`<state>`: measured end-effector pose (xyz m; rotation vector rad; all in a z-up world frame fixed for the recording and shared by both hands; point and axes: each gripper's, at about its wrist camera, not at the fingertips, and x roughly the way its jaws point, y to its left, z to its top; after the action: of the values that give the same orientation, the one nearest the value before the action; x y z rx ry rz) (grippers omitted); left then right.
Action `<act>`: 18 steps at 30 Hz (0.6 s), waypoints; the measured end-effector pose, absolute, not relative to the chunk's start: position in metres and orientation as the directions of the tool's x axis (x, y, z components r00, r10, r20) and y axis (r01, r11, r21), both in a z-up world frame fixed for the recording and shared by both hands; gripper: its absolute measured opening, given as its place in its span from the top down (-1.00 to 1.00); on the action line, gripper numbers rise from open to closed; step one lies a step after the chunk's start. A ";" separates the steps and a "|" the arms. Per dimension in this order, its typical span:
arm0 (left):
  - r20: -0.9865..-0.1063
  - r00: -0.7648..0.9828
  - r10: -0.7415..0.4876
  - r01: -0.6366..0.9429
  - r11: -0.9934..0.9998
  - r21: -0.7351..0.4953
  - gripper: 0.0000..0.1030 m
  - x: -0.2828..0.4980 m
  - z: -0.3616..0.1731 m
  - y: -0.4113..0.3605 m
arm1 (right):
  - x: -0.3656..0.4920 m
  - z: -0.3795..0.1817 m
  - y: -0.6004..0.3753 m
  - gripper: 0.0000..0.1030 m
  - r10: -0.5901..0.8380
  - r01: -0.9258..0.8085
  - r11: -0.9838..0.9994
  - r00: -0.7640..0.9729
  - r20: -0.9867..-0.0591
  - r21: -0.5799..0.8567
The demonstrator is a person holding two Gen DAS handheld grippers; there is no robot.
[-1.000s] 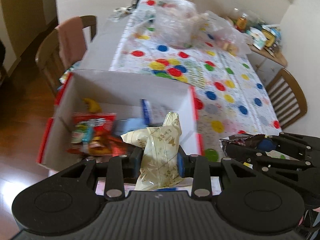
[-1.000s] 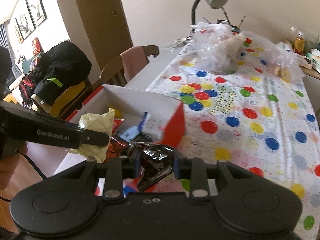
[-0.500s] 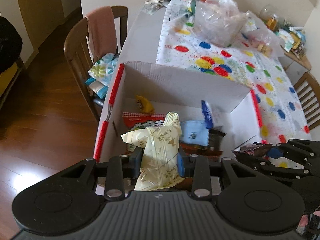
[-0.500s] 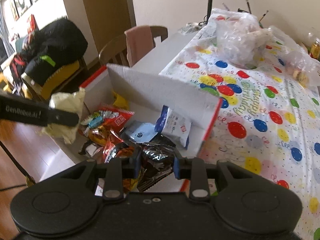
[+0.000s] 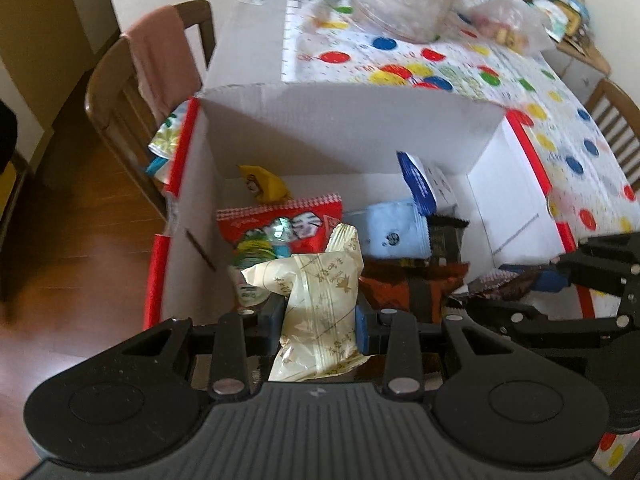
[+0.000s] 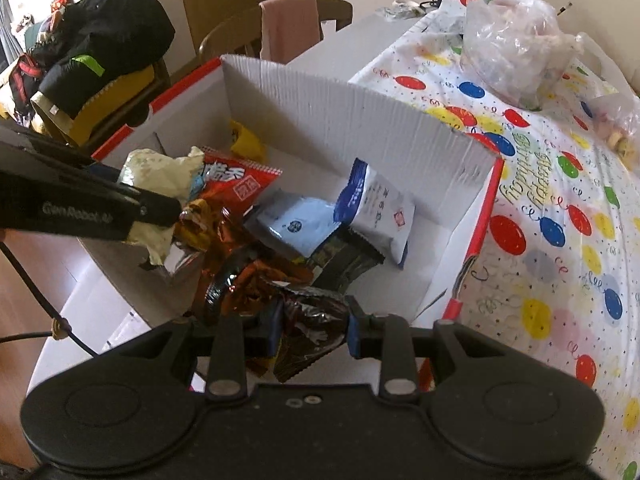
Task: Organize snacks
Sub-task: 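Open both tools to drop the cream snack and brown candy into the box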
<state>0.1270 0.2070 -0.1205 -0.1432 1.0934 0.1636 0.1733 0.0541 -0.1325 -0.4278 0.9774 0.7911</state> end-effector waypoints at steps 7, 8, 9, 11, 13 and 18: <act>-0.889 0.455 0.052 -0.169 0.985 -0.029 0.34 0.125 -0.130 0.199 | 0.171 -0.139 0.057 0.43 0.379 -0.751 0.661 0.325 -0.867 0.008; -0.890 0.453 0.052 -0.168 0.985 -0.028 0.33 0.124 -0.131 0.199 | 0.171 -0.139 0.057 0.41 0.376 -0.748 0.664 0.327 -0.867 0.005; -0.891 0.452 0.053 -0.168 0.985 -0.027 0.33 0.123 -0.132 0.199 | 0.171 -0.140 0.057 0.42 0.373 -0.746 0.666 0.332 -0.866 0.002; -0.890 0.453 0.047 -0.170 0.985 -0.035 0.33 0.123 -0.133 0.200 | 0.171 -0.140 0.056 0.40 0.374 -0.743 0.670 0.335 -0.865 0.002; -0.889 0.457 0.041 -0.177 0.983 -0.046 0.30 0.122 -0.133 0.201 | 0.170 -0.140 0.056 0.37 0.376 -0.738 0.675 0.339 -0.862 0.004; -0.881 0.471 0.039 -0.190 0.980 -0.058 0.00 0.116 -0.131 0.202 | 0.168 -0.137 0.051 0.29 0.389 -0.726 0.687 0.343 -0.855 0.022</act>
<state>0.1157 0.2022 -0.1309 -0.1559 1.0724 0.1408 0.1683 0.0514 -0.1375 -0.3975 0.9751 0.7496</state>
